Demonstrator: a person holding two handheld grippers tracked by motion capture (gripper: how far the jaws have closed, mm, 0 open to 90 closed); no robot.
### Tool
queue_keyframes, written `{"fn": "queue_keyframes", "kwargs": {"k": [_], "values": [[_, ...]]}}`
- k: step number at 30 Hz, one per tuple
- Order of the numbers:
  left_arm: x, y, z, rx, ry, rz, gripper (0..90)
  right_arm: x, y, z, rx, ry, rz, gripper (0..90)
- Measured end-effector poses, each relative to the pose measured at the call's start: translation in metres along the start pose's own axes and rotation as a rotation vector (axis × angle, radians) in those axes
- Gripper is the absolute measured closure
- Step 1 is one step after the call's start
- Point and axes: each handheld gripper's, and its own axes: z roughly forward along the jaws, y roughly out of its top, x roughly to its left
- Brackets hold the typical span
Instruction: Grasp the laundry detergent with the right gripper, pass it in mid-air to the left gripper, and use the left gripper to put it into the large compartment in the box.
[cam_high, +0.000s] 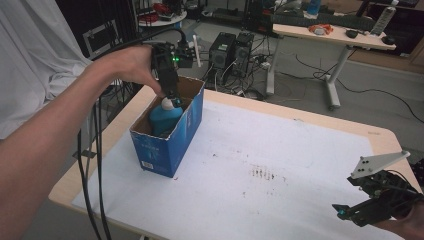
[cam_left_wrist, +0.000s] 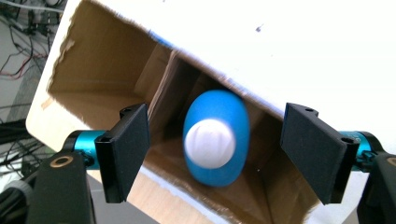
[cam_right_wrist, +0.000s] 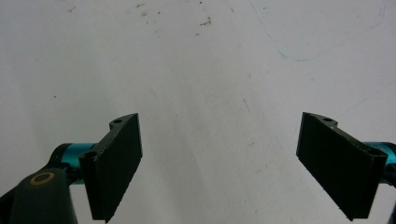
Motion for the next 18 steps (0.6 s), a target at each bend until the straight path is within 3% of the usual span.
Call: {"fn": "queue_keyframes", "kwargs": {"k": [9, 18], "values": [[-0.014, 0.017, 0.000, -0.009, -0.012, 0.045, 21.9, 0.000, -0.001, -0.002, 0.003, -0.003, 0.006, 13.5], [-0.051, 0.051, 0.002, -0.048, -0.034, 0.173, 18.8, 0.000, 0.001, -0.001, 0.002, -0.004, 0.005, 13.5]]}}
